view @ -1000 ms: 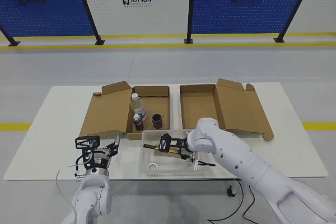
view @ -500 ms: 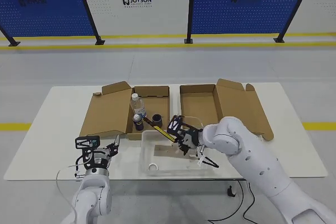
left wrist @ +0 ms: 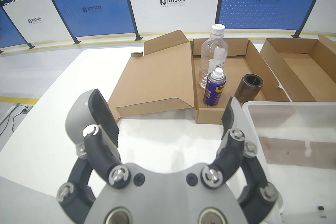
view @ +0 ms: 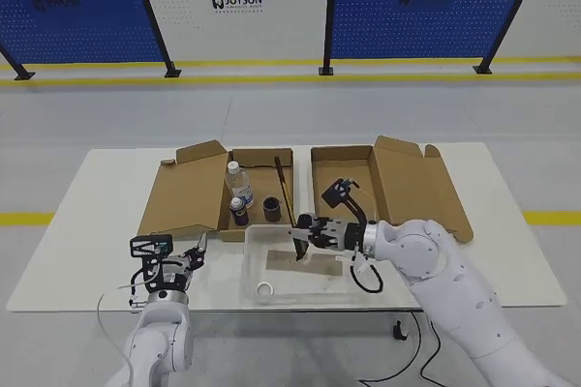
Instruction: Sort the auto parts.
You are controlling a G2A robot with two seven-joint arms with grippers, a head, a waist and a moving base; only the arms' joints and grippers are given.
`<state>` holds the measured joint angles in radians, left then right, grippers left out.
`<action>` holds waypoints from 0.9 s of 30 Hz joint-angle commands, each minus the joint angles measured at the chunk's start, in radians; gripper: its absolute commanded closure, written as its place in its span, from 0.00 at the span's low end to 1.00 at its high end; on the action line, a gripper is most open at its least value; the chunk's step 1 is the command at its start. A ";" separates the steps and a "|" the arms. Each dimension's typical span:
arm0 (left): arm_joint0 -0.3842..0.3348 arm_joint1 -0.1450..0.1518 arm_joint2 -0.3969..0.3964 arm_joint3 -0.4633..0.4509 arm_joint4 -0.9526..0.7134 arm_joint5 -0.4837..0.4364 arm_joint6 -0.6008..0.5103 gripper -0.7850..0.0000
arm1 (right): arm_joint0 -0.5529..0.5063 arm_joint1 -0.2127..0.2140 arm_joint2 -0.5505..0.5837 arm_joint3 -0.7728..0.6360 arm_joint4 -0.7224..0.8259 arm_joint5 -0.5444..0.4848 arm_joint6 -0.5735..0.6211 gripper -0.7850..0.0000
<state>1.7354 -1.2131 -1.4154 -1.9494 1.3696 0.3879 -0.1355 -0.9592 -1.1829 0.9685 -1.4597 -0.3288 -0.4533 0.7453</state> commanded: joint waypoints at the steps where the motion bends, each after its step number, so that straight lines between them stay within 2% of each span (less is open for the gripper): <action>1: 0.000 0.000 0.000 0.000 0.000 0.000 0.000 0.00 | 0.003 0.000 -0.002 0.002 -0.007 0.005 -0.001 1.00; 14: 0.000 0.000 0.000 0.000 0.000 0.000 0.000 0.00 | 0.028 -0.004 0.000 -0.010 -0.072 0.051 -0.040 1.00; 20: 0.000 0.000 0.000 0.000 0.000 0.000 0.000 0.00 | 0.053 0.000 0.045 -0.007 -0.137 0.130 -0.099 1.00; 27: 0.000 0.000 0.000 0.000 0.000 0.000 0.000 0.00 | 0.101 0.001 0.088 0.066 -0.235 0.271 -0.135 1.00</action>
<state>1.7354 -1.2131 -1.4154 -1.9494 1.3696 0.3879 -0.1355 -0.8637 -1.1809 1.0548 -1.4052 -0.5553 -0.1998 0.6121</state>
